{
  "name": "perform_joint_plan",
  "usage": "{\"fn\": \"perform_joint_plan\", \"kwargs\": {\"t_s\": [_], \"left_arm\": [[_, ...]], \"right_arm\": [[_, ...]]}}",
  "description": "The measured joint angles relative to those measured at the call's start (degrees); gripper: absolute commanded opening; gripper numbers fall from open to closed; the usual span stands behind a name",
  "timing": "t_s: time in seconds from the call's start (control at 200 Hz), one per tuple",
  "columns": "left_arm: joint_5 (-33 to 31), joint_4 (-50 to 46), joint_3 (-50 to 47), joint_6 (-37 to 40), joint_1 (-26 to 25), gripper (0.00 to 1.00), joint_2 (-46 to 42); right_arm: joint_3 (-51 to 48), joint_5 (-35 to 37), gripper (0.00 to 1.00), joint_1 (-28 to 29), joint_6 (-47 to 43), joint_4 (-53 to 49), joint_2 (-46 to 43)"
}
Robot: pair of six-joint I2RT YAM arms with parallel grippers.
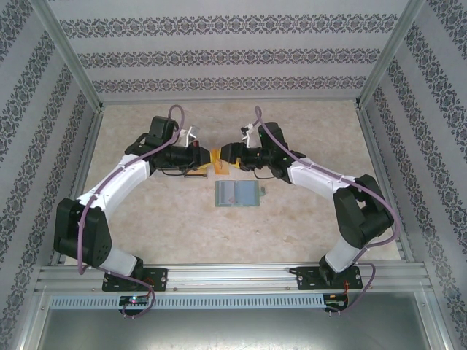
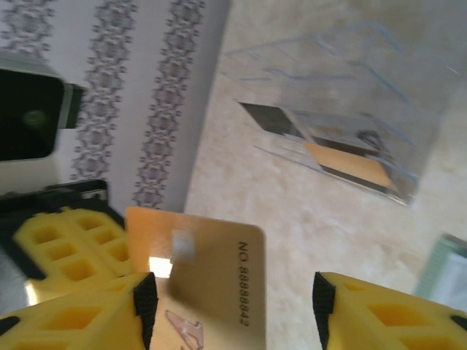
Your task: Take the credit cards out of the card holder
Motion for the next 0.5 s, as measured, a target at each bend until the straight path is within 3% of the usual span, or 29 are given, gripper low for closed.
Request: {"fn": "perform_joint_plan", "kwargs": {"t_s": [0.33,0.5], "left_arm": [[6.27,8.83,0.33,-9.16,3.21,0.0,-0.9],[6.4,15.56,-1.88,-16.02,3.21,0.0,-3.19]], "right_arm": [[0.72,-6.25,0.35,-2.82,6.21,6.6,-0.48],[0.94,-7.8,0.16,-2.75,9.57,7.91,-2.49]]}}
